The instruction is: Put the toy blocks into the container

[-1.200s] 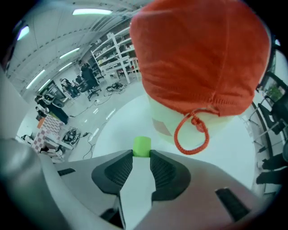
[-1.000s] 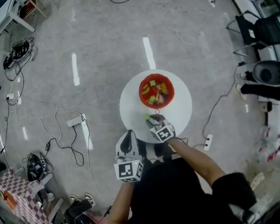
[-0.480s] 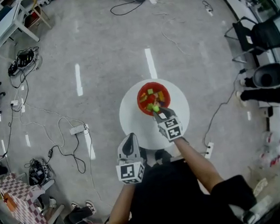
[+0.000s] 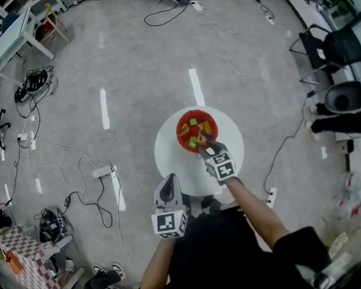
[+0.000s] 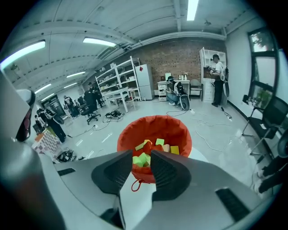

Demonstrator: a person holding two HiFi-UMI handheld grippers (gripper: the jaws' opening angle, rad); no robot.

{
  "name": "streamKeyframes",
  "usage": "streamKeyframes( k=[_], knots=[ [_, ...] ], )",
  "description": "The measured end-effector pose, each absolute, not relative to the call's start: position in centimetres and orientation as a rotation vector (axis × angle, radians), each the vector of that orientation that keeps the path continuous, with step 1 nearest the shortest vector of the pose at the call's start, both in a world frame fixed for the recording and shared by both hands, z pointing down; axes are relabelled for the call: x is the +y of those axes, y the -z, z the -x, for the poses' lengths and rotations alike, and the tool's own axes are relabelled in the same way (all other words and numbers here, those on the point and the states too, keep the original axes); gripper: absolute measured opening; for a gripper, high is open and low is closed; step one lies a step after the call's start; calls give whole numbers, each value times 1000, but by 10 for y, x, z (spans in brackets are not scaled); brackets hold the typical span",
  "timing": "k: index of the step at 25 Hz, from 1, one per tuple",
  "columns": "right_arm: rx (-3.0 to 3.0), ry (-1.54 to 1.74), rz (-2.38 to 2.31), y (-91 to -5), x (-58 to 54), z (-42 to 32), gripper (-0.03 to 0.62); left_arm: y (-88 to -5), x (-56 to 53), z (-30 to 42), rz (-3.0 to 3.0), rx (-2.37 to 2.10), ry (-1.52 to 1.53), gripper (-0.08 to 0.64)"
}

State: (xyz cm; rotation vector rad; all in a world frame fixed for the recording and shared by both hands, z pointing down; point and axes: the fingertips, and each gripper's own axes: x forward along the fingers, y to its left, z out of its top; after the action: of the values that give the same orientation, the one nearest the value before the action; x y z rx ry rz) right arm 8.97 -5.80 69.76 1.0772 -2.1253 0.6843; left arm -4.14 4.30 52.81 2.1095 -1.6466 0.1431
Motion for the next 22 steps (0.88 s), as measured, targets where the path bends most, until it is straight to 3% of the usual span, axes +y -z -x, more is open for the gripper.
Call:
streamKeyframes(
  k=[7, 16, 22],
  knots=[
    [-2252, -619, -1146, -647, -48, -102, 118, -522, 43, 38, -2172, -1640, -159, -12],
    [-2438, -469, -1322, -534, -28, -119, 9, -484, 43, 27, -2202, -1626, -112, -12],
    [-2520, -430, -1300, -501, 15, -113, -2, -451, 51, 24, -2250, -1679, -72, -12]
  ],
)
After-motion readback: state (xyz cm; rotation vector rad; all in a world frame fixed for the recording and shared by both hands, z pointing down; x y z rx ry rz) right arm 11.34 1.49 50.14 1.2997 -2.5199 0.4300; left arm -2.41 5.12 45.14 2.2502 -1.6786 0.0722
